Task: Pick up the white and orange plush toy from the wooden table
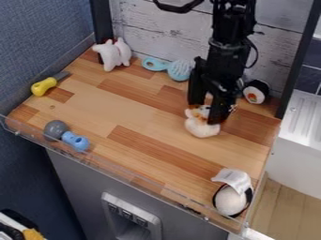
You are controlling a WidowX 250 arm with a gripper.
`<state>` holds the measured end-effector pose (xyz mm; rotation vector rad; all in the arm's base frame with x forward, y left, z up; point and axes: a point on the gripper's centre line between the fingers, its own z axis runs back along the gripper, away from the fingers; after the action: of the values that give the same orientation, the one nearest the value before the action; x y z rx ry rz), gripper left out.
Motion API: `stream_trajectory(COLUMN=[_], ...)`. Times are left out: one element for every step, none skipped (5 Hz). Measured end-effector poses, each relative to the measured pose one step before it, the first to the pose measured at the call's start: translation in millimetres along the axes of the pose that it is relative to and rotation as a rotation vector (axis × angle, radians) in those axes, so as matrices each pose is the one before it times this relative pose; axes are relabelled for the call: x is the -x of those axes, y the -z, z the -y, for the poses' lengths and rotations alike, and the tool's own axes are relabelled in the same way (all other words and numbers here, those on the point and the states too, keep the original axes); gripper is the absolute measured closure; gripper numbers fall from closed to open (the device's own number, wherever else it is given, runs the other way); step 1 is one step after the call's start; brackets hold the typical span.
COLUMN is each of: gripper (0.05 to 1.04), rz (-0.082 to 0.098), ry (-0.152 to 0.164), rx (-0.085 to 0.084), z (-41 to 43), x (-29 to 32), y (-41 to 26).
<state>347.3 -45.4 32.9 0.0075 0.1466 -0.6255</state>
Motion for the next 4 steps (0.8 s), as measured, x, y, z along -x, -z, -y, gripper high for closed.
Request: stream_trajectory(gripper=[0.083, 0.084, 0.086, 0.085], rz=[0.0176, 0.0170, 0.0065, 0.0016], ry=[-0.1219, -0.1786, -0.1323, -0.0279], rx=[-0.0020, 0.0039, 0.0036, 0.0045], z=[1.10, 1.11, -1.28, -0.63], x=[-3.44, -3.98, -11.72, -4.51], y=[0.28, -1.27, 5.12, 1.64])
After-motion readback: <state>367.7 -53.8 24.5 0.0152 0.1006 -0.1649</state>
